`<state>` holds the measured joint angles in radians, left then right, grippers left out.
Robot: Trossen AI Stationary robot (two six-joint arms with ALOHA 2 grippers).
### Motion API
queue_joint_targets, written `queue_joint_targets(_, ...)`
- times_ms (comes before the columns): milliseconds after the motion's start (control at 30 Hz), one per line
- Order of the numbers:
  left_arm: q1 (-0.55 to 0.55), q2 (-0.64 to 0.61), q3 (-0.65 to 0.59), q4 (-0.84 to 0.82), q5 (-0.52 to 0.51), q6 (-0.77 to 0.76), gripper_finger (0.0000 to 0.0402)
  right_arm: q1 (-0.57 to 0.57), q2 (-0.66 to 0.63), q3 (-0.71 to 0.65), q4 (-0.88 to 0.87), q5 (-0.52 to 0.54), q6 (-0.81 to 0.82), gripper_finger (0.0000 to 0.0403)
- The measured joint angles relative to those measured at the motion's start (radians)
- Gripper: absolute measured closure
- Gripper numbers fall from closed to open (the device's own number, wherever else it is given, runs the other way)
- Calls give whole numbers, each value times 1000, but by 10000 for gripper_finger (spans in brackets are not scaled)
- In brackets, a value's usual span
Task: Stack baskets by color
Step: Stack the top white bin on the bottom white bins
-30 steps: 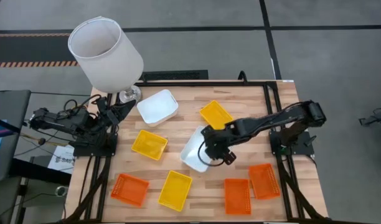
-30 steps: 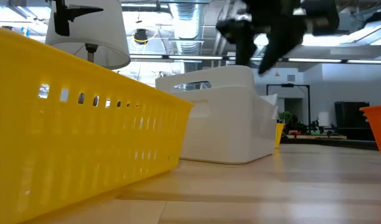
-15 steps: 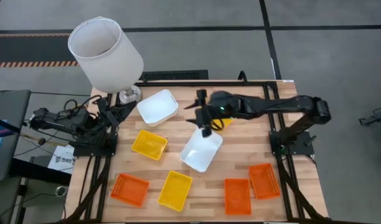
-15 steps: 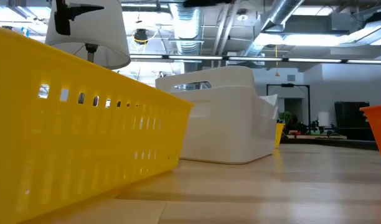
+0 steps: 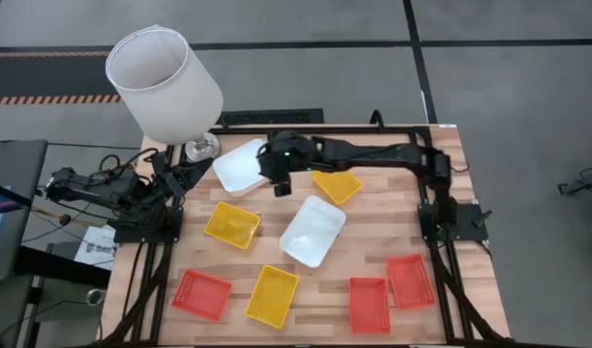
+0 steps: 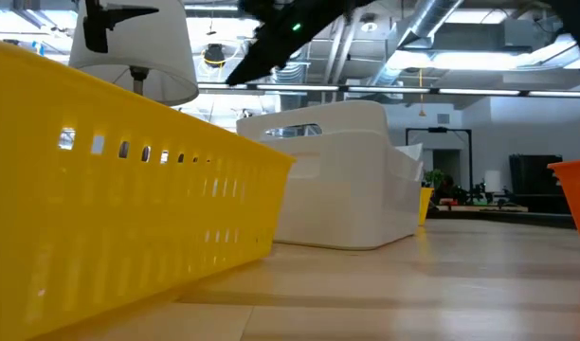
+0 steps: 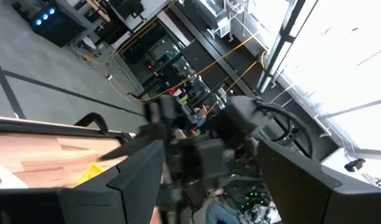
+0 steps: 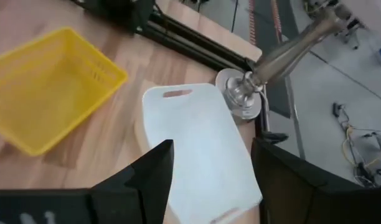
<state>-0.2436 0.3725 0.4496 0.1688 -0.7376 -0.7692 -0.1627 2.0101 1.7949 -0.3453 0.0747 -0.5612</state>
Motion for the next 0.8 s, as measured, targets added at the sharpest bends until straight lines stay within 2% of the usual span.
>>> queue_joint_targets(200,0,0,0,-3,17,1,152,-11,159,112,-44,-22,1,168)
queue_joint_targets(433,0,0,0,-5,25,1,152,-24,303,173,-67,-50,1,168)
queue_joint_targets(800,0,0,0,-6,25,1,152,-35,418,221,-178,-50,3,168)
